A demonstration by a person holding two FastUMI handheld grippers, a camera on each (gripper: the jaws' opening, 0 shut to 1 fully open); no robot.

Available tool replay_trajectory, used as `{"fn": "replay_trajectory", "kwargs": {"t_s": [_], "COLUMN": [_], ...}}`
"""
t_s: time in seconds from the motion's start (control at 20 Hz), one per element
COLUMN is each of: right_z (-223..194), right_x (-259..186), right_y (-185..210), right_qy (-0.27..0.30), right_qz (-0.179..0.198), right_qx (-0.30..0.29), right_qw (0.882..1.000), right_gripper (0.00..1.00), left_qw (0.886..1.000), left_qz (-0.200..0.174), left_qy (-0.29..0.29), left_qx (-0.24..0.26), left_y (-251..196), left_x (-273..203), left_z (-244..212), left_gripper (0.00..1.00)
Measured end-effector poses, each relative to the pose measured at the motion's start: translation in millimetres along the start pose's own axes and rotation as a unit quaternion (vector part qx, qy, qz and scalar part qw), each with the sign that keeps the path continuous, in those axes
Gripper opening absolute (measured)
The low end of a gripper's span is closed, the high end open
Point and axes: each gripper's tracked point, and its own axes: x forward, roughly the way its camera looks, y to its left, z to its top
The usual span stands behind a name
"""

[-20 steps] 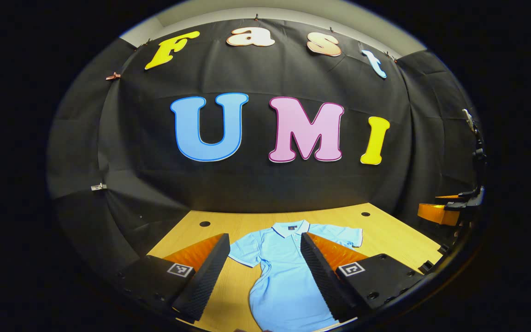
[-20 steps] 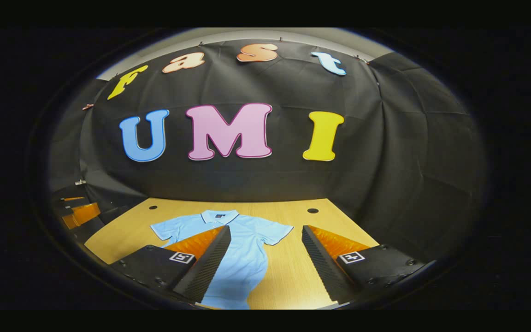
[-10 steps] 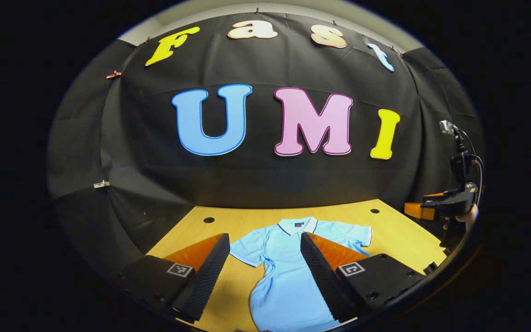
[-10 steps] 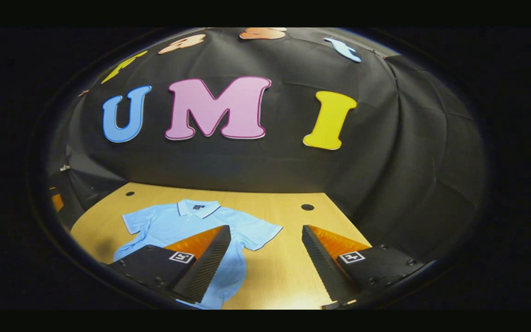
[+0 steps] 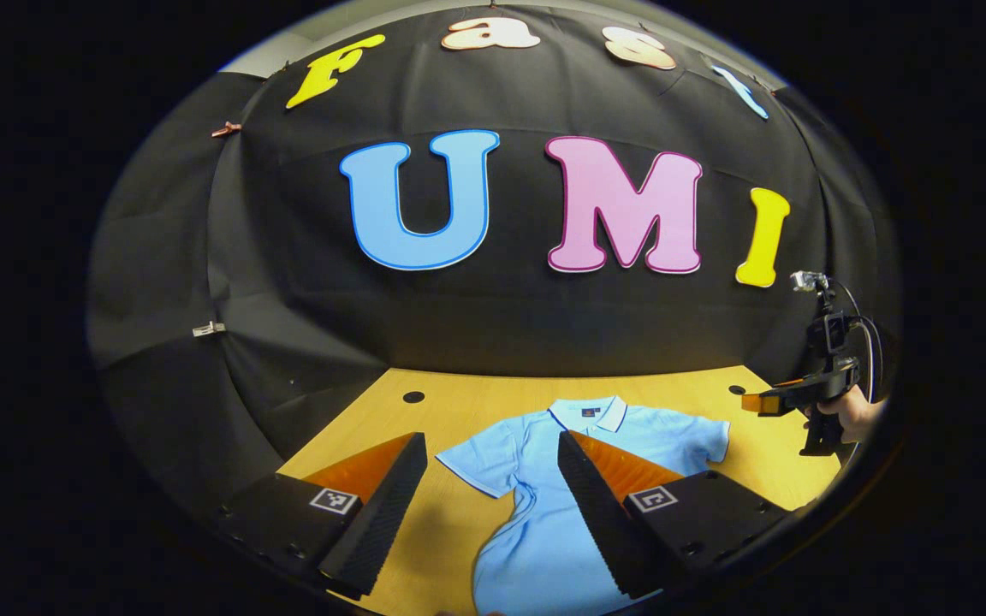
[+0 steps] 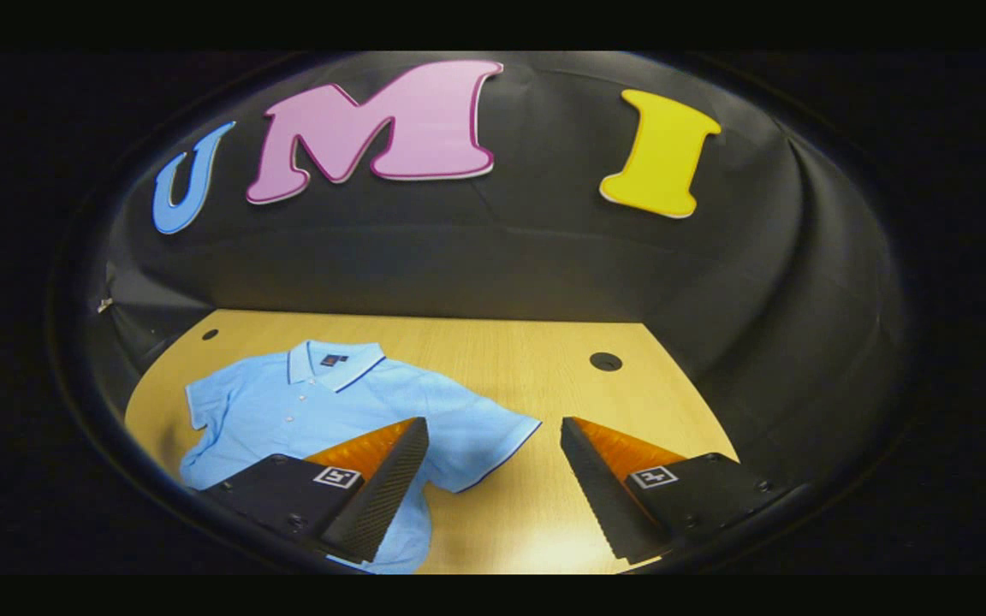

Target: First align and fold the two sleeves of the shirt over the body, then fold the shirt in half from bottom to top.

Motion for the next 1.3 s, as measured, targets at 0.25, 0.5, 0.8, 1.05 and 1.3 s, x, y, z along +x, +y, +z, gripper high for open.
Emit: {"fn": "replay_trajectory", "kwargs": {"t_s": [0.25,0.5,0.8,1.05,1.3], "right_z": [-33,-55,-71,-70,-68], "right_x": [68,107,123,127,128], "right_y": [-16,-28,-13,-5,11], "right_qy": [0.072,0.109,0.119,0.106,0.097], "right_qz": [-0.019,-0.030,-0.003,0.020,0.035], "right_qx": [0.001,0.031,0.042,0.035,0.021], "right_qw": [0.997,0.993,0.992,0.994,0.994], "right_gripper": [0.98,0.98,0.98,0.83,0.09], "left_qw": [1.000,0.999,0.998,0.998,0.998], "left_qz": [0.011,0.000,-0.018,-0.022,-0.012], "left_qy": [0.029,0.044,0.055,0.058,0.069], "left_qx": [-0.001,0.007,0.002,0.011,0.002], "left_y": [1,-10,-26,-28,-21], "left_x": [17,23,33,34,30], "left_z": [-20,-29,-37,-44,-55], "left_gripper": [0.99,0.99,0.99,0.99,0.99]}}
